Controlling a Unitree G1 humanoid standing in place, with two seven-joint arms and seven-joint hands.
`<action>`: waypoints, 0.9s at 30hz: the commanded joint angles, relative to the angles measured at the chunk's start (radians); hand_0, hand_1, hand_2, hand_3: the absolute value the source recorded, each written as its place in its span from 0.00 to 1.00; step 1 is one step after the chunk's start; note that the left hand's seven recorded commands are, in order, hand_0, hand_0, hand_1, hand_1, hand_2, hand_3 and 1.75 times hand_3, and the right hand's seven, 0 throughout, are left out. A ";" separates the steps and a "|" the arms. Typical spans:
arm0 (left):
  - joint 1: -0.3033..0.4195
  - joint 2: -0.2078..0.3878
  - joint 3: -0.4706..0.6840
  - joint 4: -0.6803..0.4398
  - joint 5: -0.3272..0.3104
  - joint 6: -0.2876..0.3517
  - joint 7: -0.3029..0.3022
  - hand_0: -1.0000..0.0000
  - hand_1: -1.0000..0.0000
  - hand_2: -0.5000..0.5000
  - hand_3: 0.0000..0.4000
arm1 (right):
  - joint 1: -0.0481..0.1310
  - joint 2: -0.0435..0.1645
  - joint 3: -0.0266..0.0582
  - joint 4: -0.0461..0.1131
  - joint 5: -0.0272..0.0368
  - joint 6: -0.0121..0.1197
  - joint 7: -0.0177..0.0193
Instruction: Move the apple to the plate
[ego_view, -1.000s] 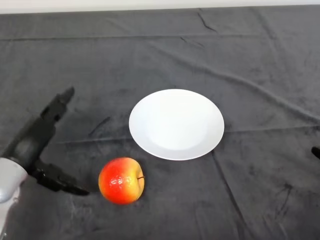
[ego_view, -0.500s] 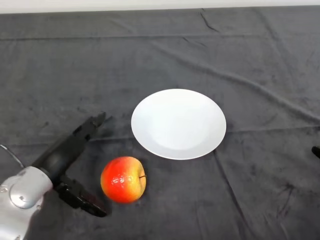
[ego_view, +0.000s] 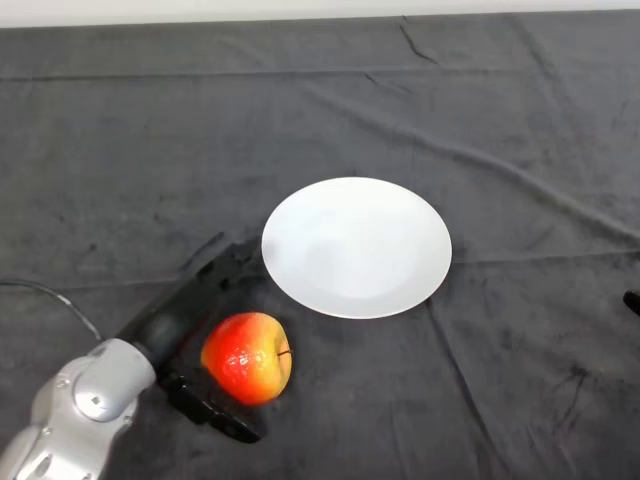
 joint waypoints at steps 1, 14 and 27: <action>-0.053 0.009 -0.008 0.049 0.004 -0.023 0.016 0.00 0.00 0.50 1.00 | 0.066 0.041 -0.0174 0.045 0.0039 0.064 -0.0075; -0.102 0.024 0.048 0.067 0.001 -0.062 0.081 0.00 0.00 0.50 1.00 | 0.066 0.041 -0.0174 0.044 0.0039 0.064 -0.0076; -0.260 -0.045 0.034 0.298 0.046 -0.150 0.216 0.00 0.00 0.50 1.00 | 0.065 0.041 -0.0171 0.046 0.0044 0.063 -0.0073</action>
